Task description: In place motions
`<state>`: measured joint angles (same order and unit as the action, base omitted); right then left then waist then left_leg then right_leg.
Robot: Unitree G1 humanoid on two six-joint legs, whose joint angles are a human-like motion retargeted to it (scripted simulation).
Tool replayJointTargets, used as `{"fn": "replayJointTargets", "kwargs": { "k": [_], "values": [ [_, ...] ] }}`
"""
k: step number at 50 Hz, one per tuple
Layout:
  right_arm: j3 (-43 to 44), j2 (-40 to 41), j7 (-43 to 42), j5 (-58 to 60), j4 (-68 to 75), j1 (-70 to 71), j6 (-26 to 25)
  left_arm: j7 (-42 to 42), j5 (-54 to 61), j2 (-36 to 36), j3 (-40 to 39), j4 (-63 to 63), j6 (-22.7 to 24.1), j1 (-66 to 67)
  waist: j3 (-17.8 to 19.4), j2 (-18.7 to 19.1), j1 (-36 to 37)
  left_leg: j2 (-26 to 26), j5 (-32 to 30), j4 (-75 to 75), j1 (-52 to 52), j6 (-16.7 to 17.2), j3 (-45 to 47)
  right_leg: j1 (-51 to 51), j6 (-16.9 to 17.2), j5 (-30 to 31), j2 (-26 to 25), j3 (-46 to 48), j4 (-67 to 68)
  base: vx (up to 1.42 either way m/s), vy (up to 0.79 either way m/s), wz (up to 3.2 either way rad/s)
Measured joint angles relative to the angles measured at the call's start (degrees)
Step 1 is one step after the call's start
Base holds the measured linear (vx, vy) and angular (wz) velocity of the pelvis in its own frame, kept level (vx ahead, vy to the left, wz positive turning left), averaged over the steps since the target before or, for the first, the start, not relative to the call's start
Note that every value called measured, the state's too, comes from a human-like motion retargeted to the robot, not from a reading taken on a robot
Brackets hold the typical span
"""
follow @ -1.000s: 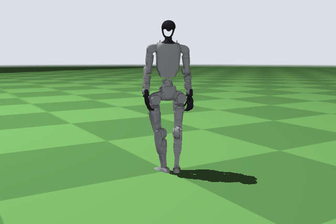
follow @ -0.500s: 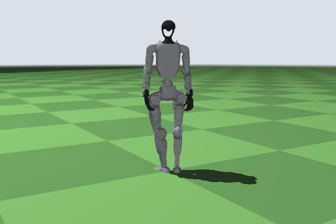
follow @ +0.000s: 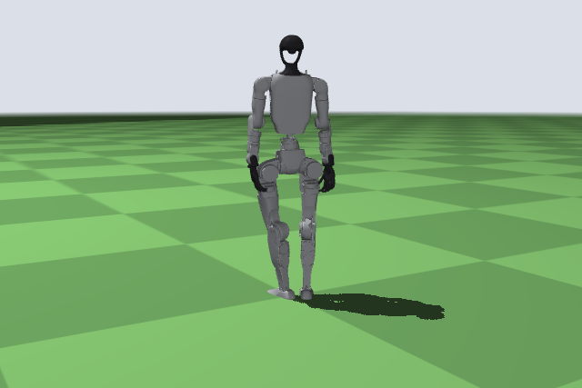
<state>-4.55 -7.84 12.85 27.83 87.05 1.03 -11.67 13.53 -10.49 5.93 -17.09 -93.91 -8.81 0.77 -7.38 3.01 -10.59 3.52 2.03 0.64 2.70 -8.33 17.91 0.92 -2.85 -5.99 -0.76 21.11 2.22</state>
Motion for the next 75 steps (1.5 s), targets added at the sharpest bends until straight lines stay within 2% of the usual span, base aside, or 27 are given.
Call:
{"fn": "replayJointTargets", "kwargs": {
  "k": [75],
  "values": [
    [-0.5,0.0,0.0,0.3,0.0,0.1,0.0,-0.1,0.3,0.1,0.0,-0.1,-0.1,0.1,-0.1,0.3,-0.3,-0.1,0.0,0.0,0.0,0.0,-0.1,0.1,-0.1,0.1,-0.1,0.0,0.1,0.00,0.00,0.00]
  ]
}}
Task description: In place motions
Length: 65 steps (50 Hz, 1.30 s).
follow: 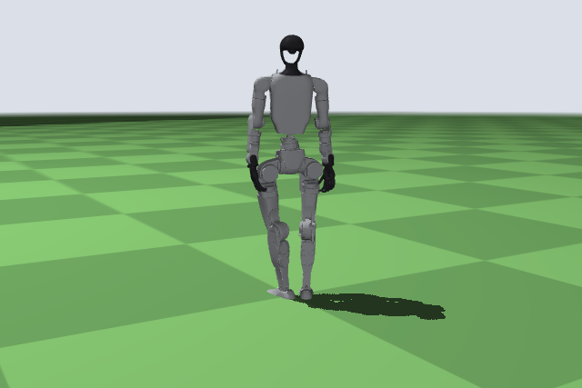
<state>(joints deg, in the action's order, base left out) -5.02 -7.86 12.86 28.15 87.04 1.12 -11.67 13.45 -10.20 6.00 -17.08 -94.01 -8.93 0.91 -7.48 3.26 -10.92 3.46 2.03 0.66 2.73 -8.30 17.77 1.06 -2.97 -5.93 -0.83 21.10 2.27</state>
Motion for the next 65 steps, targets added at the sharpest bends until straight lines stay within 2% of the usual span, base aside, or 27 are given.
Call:
{"fn": "replayJointTargets", "kwargs": {
  "k": [15,23,27,28,33,40,48,55,58,61,65],
  "values": [
    [-0.2,-0.1,-0.1,-0.1,-0.1,-0.1,0.1,0.6,0.2,0.0,0.0,1.3,0.0,0.8,0.1,0.1,0.1,0.0,0.0,0.0,0.1,0.0,0.0,0.0,0.0,0.0,0.0,0.1,-0.1,0.00,0.00,0.00],
    [-1.6,-0.5,-3.4,-1.7,-0.4,0.3,1.7,-0.3,-0.7,0.9,-0.5,4.4,0.2,3.6,0.6,0.4,1.7,-0.1,0.1,0.0,-0.1,0.1,-0.1,-0.2,0.1,0.0,0.1,0.3,0.0,0.00,0.00,0.05],
    [-1.7,-0.2,-4.0,-4.0,-1.1,1.6,2.4,-0.9,-1.1,1.7,-1.0,4.9,-0.1,5.3,0.3,0.8,-3.9,0.9,0.6,0.1,-0.7,0.8,-7.0,-0.9,0.7,-0.9,1.4,7.1,-0.3,0.00,0.03,1.41],
    [-1.8,0.0,-3.6,-4.9,-1.5,2.1,2.6,-1.0,-0.9,1.8,-1.5,5.0,0.0,6.1,0.3,0.8,-4.5,1.0,0.6,0.2,-0.9,0.9,-7.9,-1.0,0.8,-1.0,1.5,8.0,-0.3,0.00,0.03,0.61],
    [-2.1,1.5,0.1,-9.8,-6.5,5.5,3.0,1.6,-3.1,3.3,-4.7,6.1,-0.1,11.5,1.6,1.0,1.1,-0.2,-0.2,-0.6,0.2,0.6,-2.2,-0.9,0.3,-0.5,0.4,2.4,-0.1,0.00,0.03,-0.85],
    [-3.1,4.0,2.4,-16.9,-17.0,11.3,5.3,4.3,-5.7,7.9,-8.5,5.2,-1.2,23.9,2.0,1.6,0.9,-0.7,-0.3,-0.4,0.3,0.9,-1.9,-0.7,0.2,-0.5,0.0,2.1,-0.3,0.00,0.00,0.00],
    [-4.5,4.9,3.3,-17.5,-23.3,13.9,5.8,6.2,-2.4,8.9,-16.4,0.9,-2.5,30.4,2.4,0.9,0.5,-0.8,-0.3,-0.3,0.2,1.1,-1.6,-0.5,0.4,-0.4,0.0,1.8,-0.3,0.00,0.00,0.00],
    [-5.2,3.7,2.4,-11.3,-18.7,9.5,6.6,0.6,2.5,6.4,-14.7,-3.4,-3.2,23.9,2.0,0.1,0.0,-0.7,-0.2,-0.1,0.2,1.1,-0.9,0.0,0.3,0.0,0.1,1.3,-0.4,0.00,0.00,0.00],
    [-3.8,2.7,0.4,-7.1,-12.8,6.3,6.2,-3.8,5.2,4.2,-10.9,-3.4,-3.0,17.5,1.9,-0.1,-0.3,-0.7,-0.3,-0.1,0.4,1.0,-0.9,0.1,0.3,0.1,0.0,1.3,-0.5,0.00,0.00,0.00],
    [-1.4,1.0,-1.7,-3.9,-5.8,2.5,5.0,-7.4,5.9,2.2,-6.6,-3.4,-0.8,9.1,1.9,-0.3,-0.7,-0.7,-0.4,-0.1,0.6,0.9,-1.2,-0.1,0.3,0.2,-0.1,1.5,-0.5,0.00,0.00,0.00],
    [3.4,-2.0,-3.9,-2.6,2.1,-3.7,2.5,-6.5,6.3,1.2,0.9,-1.3,1.4,-2.9,2.2,-0.7,-1.2,-0.6,-0.7,-0.4,0.9,0.6,-1.9,-0.5,0.4,0.0,-0.1,1.9,-0.6,-0.01,-0.01,0.02]
  ]
}}
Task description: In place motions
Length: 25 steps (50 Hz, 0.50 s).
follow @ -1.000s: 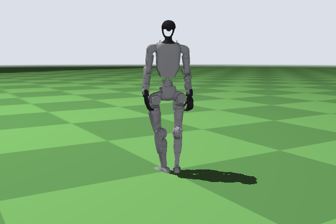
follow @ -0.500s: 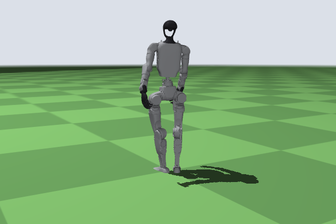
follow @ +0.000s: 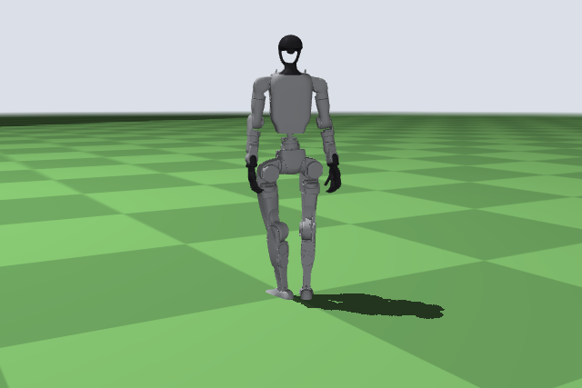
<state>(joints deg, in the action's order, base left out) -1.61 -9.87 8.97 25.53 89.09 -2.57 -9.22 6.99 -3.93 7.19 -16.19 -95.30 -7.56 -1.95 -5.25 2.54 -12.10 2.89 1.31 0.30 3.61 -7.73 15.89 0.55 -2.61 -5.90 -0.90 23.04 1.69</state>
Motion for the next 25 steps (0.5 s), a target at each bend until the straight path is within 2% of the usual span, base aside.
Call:
{"fn": "replayJointTargets", "kwargs": {
  "k": [5,12,18,25],
  "values": [
    [6.1,-3.8,-0.5,-3.7,5.4,-7.9,-2.1,3.7,2.7,-1.8,4.5,7.3,0.4,-12.4,0.5,-0.5,-0.2,0.1,-0.2,-0.3,0.4,-0.2,-0.4,-0.2,0.1,0.0,0.2,0.2,0.1,-0.05,-0.01,-0.01],
    [9.4,-6.9,-2.3,-9.0,8.3,-13.3,-5.4,4.5,7.3,-3.5,3.3,18.4,1.2,-21.7,0.4,-1.3,1.4,0.7,0.2,-0.2,-0.1,-0.2,1.2,0.4,0.2,0.9,0.9,-0.5,0.0,-0.02,0.01,-0.30],
    [5.8,-5.4,-3.5,-9.4,8.3,-9.4,-4.7,3.2,5.9,-1.5,4.7,22.1,3.0,-20.2,0.1,-0.2,1.1,0.3,0.2,0.1,-0.2,-0.1,1.9,0.5,0.1,0.9,0.6,-0.8,0.1,0.00,0.00,-0.03],
    [-3.4,0.5,-3.0,-9.7,6.7,1.8,-1.9,3.6,-0.8,-0.6,6.8,12.3,1.6,-10.5,-0.4,1.0,1.6,0.4,0.3,0.2,-0.7,0.0,1.6,0.1,-0.2,0.6,0.4,-0.8,0.0,0.00,0.00,0.00]
  ]
}}
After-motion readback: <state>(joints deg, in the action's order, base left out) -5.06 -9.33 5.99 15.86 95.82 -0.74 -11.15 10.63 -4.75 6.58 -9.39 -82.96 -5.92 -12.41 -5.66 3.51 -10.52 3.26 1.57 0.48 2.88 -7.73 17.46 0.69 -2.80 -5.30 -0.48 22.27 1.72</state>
